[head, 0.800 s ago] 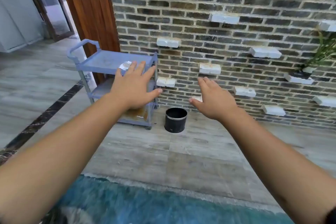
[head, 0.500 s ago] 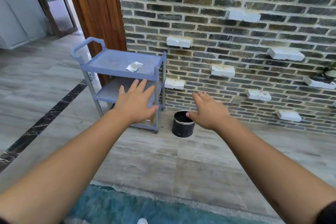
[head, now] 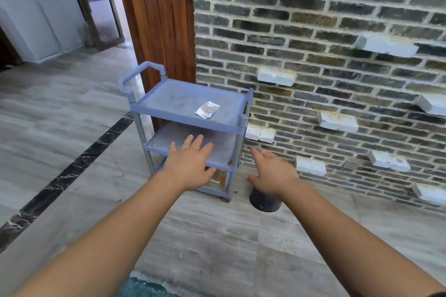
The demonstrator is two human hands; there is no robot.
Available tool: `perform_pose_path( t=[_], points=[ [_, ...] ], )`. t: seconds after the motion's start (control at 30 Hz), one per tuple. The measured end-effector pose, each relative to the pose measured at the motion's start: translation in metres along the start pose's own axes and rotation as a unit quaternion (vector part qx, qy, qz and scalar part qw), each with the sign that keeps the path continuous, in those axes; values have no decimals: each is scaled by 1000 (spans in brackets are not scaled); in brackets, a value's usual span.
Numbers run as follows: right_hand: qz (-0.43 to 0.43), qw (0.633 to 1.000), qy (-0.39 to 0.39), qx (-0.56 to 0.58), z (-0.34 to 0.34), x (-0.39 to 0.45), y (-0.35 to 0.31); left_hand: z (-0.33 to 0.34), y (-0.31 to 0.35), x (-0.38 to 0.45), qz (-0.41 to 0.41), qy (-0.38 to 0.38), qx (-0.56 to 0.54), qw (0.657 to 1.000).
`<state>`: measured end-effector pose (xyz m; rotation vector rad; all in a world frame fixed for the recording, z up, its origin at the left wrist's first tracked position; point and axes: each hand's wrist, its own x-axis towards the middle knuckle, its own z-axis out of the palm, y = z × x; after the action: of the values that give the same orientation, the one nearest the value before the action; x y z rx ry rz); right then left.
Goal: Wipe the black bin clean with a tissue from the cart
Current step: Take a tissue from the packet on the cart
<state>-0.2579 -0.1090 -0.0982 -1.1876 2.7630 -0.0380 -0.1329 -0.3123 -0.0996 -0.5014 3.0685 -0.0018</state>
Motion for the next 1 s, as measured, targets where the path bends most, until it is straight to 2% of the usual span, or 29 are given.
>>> perform_pose_path(
  t=[0.23, 0.6, 0.83, 1.0],
  points=[
    [-38, 999, -15, 4, 8, 97, -3, 15, -32, 74, -19, -31, -16, 999],
    [-93, 994, -43, 26, 17, 299, 46, 31, -69, 251, -44, -55, -39, 997],
    [-62, 995, -52, 63, 39, 407, 55, 57, -98, 346, -45, -58, -65, 995],
    [-42, 993, -70, 80, 69, 484, 50, 80, -132, 427, -31, -92, -72, 993]
  ],
)
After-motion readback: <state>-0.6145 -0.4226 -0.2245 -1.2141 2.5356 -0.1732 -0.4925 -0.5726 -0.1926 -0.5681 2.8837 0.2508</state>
